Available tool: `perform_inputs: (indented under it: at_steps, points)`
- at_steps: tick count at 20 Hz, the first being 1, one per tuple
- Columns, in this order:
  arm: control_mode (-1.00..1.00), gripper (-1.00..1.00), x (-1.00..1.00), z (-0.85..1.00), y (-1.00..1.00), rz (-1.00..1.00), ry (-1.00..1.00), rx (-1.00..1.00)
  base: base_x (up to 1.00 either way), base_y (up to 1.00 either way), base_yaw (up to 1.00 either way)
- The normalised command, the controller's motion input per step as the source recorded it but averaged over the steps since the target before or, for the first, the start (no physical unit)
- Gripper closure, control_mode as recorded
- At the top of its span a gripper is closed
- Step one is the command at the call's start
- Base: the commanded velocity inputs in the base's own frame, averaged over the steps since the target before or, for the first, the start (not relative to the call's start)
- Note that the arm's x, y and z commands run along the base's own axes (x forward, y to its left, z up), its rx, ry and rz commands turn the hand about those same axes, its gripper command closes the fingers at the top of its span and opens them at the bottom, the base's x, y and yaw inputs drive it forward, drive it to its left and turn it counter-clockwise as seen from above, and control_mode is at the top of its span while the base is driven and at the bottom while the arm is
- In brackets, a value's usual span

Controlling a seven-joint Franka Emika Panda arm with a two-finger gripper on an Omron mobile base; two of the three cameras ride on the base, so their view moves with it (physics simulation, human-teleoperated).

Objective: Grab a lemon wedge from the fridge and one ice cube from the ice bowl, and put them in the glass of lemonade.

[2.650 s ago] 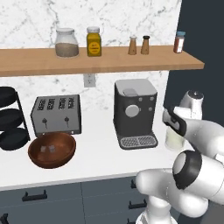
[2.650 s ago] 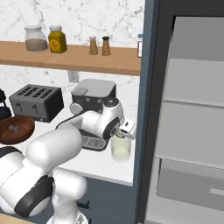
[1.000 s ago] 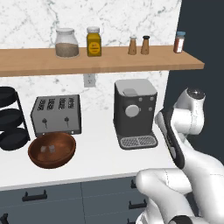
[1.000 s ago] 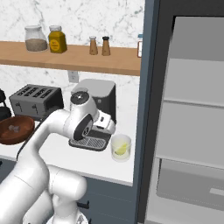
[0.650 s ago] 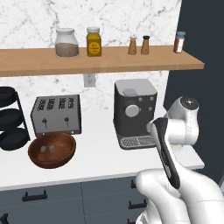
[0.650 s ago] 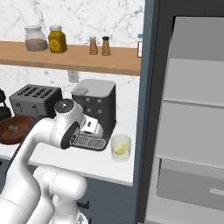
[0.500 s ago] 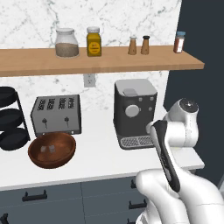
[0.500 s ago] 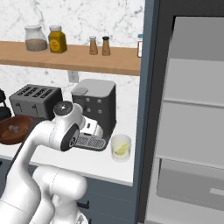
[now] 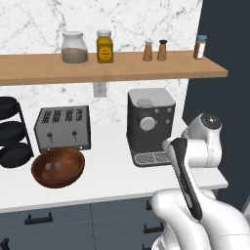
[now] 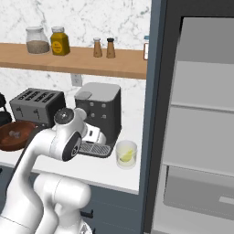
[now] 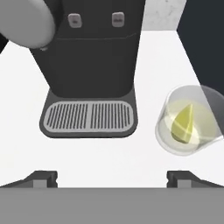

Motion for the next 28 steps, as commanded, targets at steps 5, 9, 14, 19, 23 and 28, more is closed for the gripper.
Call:
perform_inputs:
  at_steps: [5,9,14,19,23,28]
  points:
    - [-1.0,-1.0,-0.02,0.05,0.98,0.1,-0.03,-0.03,0.0,0.0,0.0]
    - [-1.0,-1.0,0.0,0.0,1.0,0.13,0.0,-0.07,0.0,0.0,0.0]
    - [-1.0,-1.0,0.0,0.08,1.0,0.14,0.01,-0.03,0.0,0.0,0.0]
    - [-1.0,-1.0,0.0,0.21,1.0,0.21,0.04,0.01,0.0,0.0,0.0]
    - [-1.0,-1.0,0.31,0.45,1.0,0.21,0.2,0.02,0.0,0.0,0.0]
    - [-1.0,-1.0,0.42,0.13,1.0,0.19,0.29,0.0,0.0,0.0,0.0]
